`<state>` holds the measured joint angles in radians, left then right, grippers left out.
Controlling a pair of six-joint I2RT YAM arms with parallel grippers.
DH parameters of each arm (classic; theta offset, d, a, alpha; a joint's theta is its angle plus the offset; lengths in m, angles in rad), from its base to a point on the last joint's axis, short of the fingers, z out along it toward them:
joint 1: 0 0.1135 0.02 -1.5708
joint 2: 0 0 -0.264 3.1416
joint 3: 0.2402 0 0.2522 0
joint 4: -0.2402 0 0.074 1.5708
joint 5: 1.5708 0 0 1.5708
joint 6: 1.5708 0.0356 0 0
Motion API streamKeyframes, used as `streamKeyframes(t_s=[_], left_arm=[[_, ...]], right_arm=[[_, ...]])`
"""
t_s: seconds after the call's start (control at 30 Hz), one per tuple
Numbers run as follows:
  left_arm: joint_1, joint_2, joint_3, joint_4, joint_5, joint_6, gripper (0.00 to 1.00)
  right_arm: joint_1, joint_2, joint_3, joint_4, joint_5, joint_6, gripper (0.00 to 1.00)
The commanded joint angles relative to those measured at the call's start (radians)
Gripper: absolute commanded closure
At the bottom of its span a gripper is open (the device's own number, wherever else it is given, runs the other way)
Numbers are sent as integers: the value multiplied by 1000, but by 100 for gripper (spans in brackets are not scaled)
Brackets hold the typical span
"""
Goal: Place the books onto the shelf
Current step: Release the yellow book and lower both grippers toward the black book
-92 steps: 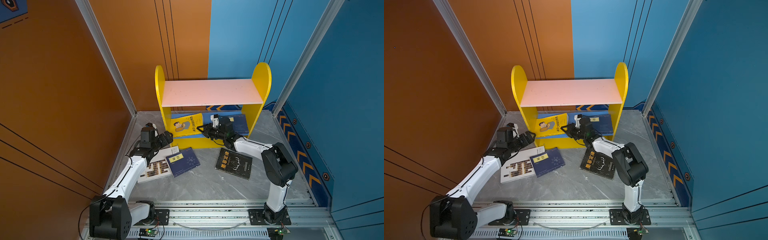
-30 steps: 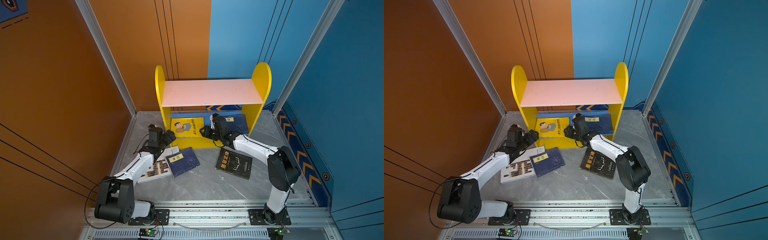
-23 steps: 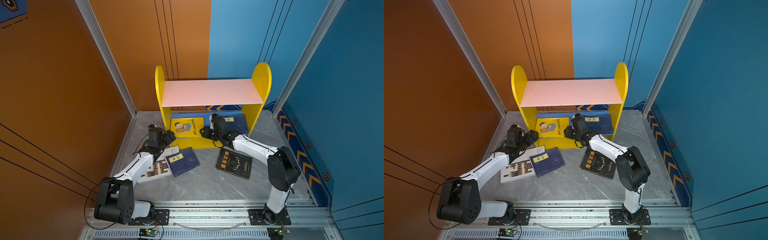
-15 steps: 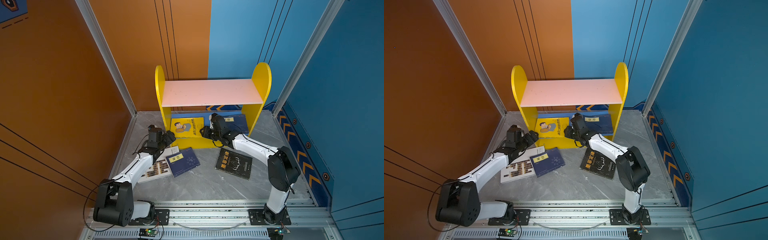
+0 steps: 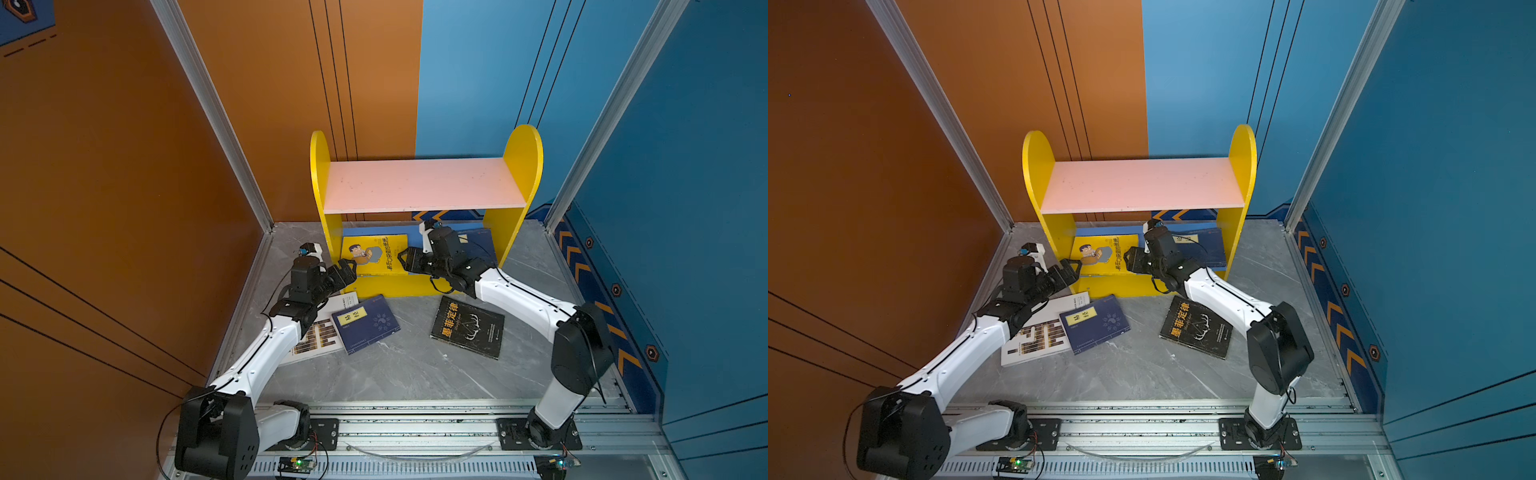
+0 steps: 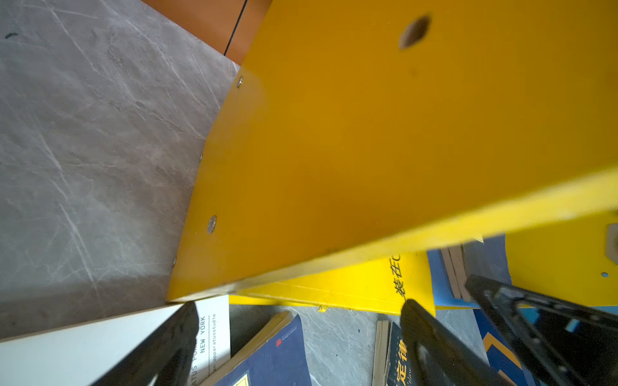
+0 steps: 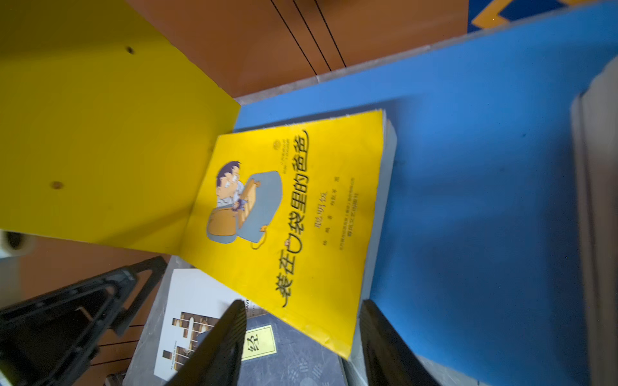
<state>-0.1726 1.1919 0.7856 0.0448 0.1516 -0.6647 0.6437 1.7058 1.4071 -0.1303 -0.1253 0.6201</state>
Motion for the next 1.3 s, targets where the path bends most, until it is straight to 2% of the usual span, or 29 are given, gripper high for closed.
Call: streamKeyframes(t_s=[0.0, 0.17, 0.3, 0.43, 0.6, 0.7, 0.8, 0.9, 1.03, 1.13, 1.27], left_arm=[[-7, -28, 0, -22, 23, 45, 5], [-7, -76, -10, -53, 39, 68, 5], [-10, -117, -7, -129, 68, 113, 4], [-20, -150, -9, -222, 108, 155, 4], [-63, -189, -28, -286, 118, 161, 4], [-132, -183, -41, -286, 102, 140, 4], [-249, -148, -41, -281, 39, 134, 5], [-381, -87, -37, -242, -14, 133, 5], [-527, 22, -13, -129, -85, 129, 5], [-606, 117, 15, -88, -141, 128, 6], [-659, 257, 76, -91, -162, 122, 7]], right_arm=[[9, -89, -23, -17, 22, -51, 40], [13, -213, -114, -23, 59, -68, 34], [14, -339, -241, -42, 187, -60, 28], [2, -466, -391, -48, 256, -5, 24], [-6, -592, -498, -112, 337, 55, 19], [-23, -654, -544, -209, 385, 118, 16], [-61, -722, -609, -291, 407, 197, 10], [-118, -809, -707, -327, 383, 280, 3], [-185, -946, -842, -346, 344, 343, 0], [-253, -1034, -906, -413, 306, 363, 0], [-305, -1154, -993, -478, 272, 386, 0]])
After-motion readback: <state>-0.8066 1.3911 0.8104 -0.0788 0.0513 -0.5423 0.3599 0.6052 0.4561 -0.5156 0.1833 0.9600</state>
